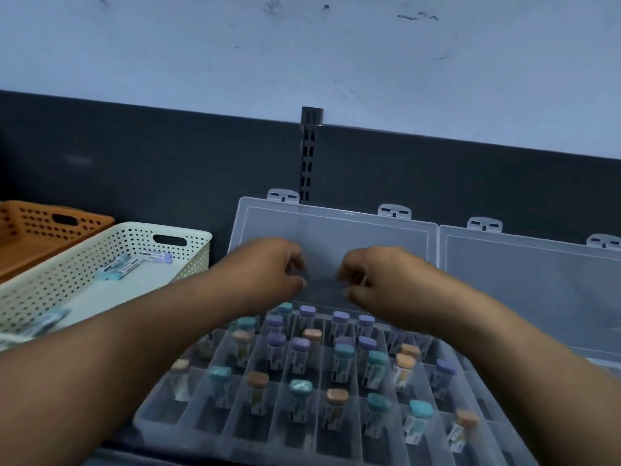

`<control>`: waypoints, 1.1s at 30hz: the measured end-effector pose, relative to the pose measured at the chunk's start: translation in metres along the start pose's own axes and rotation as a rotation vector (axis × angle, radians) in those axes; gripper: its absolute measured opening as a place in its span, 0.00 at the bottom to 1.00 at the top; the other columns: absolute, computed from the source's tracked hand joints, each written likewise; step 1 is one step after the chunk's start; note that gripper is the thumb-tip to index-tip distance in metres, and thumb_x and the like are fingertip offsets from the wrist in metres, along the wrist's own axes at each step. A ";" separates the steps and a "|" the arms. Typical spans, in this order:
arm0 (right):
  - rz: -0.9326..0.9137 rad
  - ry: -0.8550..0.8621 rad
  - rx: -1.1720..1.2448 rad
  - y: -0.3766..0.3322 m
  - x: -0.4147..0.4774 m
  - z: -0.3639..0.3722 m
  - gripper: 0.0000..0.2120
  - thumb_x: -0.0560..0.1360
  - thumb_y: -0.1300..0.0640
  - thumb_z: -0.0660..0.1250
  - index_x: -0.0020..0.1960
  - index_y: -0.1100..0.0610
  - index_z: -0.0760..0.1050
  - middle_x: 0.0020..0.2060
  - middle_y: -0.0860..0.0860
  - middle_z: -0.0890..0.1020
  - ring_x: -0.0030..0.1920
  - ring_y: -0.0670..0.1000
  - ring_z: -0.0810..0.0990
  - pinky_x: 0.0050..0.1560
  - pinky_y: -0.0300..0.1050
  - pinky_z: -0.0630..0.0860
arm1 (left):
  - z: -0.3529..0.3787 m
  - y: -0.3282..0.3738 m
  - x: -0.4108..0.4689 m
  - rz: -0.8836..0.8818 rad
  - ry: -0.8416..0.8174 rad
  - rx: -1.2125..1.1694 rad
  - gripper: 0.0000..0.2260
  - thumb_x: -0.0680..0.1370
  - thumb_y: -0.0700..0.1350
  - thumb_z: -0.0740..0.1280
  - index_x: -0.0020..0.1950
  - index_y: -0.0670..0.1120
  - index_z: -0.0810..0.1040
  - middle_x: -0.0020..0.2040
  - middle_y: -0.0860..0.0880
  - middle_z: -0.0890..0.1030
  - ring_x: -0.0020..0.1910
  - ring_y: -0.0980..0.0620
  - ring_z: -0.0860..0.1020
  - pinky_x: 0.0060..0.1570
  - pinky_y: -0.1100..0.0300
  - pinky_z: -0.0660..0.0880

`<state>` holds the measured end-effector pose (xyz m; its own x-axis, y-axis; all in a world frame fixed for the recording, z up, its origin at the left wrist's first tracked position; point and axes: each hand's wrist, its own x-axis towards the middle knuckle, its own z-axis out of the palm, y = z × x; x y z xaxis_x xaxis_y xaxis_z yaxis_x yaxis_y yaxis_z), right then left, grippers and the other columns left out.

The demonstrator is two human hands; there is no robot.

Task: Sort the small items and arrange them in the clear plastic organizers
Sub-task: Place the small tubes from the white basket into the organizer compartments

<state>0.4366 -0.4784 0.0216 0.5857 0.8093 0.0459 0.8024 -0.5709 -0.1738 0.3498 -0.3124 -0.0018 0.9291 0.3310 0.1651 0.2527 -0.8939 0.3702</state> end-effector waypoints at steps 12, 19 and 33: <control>-0.329 -0.059 -0.046 -0.166 0.080 0.029 0.26 0.76 0.47 0.67 0.72 0.48 0.65 0.69 0.50 0.68 0.67 0.53 0.70 0.65 0.48 0.69 | -0.091 -0.172 -0.064 -0.269 0.185 0.257 0.19 0.76 0.56 0.67 0.65 0.53 0.74 0.62 0.50 0.74 0.60 0.49 0.73 0.54 0.57 0.69; -0.422 -0.208 -0.056 -0.256 0.128 0.070 0.28 0.76 0.46 0.67 0.74 0.48 0.64 0.72 0.48 0.66 0.69 0.51 0.68 0.66 0.46 0.68 | -0.112 -0.247 -0.085 -0.297 0.164 0.297 0.17 0.75 0.54 0.67 0.64 0.55 0.74 0.62 0.54 0.75 0.57 0.54 0.74 0.54 0.56 0.74; -0.469 -0.380 -0.126 -0.323 0.189 0.150 0.17 0.72 0.56 0.70 0.60 0.50 0.74 0.57 0.52 0.77 0.53 0.55 0.78 0.53 0.50 0.77 | -0.110 -0.331 -0.068 -0.187 0.003 0.045 0.19 0.78 0.50 0.65 0.69 0.52 0.71 0.64 0.53 0.76 0.59 0.53 0.74 0.53 0.61 0.70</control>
<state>0.2710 -0.1198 -0.0609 0.1042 0.9575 -0.2690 0.9856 -0.1356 -0.1011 0.1735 -0.0052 -0.0351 0.8639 0.4936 0.1000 0.4330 -0.8293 0.3532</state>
